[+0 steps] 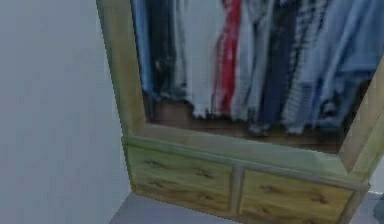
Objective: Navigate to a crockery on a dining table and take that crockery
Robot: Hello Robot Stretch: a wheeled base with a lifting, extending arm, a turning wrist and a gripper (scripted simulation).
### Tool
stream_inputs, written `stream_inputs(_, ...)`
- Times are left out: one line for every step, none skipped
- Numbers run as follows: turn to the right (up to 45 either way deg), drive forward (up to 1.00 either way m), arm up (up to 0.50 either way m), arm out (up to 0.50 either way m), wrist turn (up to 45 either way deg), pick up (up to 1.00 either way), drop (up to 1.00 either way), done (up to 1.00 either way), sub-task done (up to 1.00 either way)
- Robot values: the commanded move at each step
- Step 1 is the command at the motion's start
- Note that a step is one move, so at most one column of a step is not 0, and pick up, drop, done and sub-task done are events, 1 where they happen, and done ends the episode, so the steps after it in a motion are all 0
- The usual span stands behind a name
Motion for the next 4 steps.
stream_inputs(45.0, 0.00, 0.00, 0.00, 0.0, 0.00, 0.00, 0.00, 0.00)
stream_inputs(27.0, 0.00, 0.00, 0.00, 0.0, 0.00, 0.00, 0.00, 0.00)
stream_inputs(0.0, 0.30, 0.00, 0.00, 0.0, 0.00, 0.00, 0.00, 0.00)
stream_inputs(0.0, 0.55, 0.00, 0.00, 0.0, 0.00, 0.00, 0.00, 0.00)
